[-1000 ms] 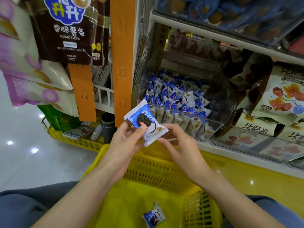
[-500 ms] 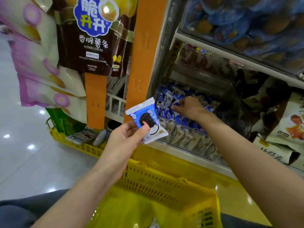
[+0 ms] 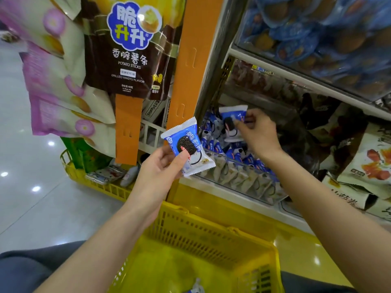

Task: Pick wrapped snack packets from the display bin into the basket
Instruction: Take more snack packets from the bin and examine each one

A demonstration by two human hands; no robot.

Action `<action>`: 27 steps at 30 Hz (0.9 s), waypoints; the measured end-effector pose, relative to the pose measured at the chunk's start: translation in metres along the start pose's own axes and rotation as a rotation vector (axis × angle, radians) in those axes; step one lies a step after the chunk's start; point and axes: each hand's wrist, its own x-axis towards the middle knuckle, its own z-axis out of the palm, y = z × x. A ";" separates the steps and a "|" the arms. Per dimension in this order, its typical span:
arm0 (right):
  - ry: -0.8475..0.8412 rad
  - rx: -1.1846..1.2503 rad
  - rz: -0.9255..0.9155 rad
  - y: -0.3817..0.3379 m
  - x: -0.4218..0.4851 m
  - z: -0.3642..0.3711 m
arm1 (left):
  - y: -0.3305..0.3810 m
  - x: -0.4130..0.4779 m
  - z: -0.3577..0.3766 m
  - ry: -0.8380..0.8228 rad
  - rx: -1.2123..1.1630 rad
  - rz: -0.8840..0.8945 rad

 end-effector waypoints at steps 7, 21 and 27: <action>-0.104 0.194 -0.158 -0.042 -0.088 -0.019 | 0.002 -0.013 0.012 -0.074 0.049 0.038; -0.501 0.481 0.183 -0.053 -0.129 -0.030 | 0.005 -0.031 0.011 -0.218 -0.146 -0.197; -0.520 0.397 0.063 -0.059 -0.141 -0.028 | 0.001 -0.035 0.010 -0.307 -0.048 -0.186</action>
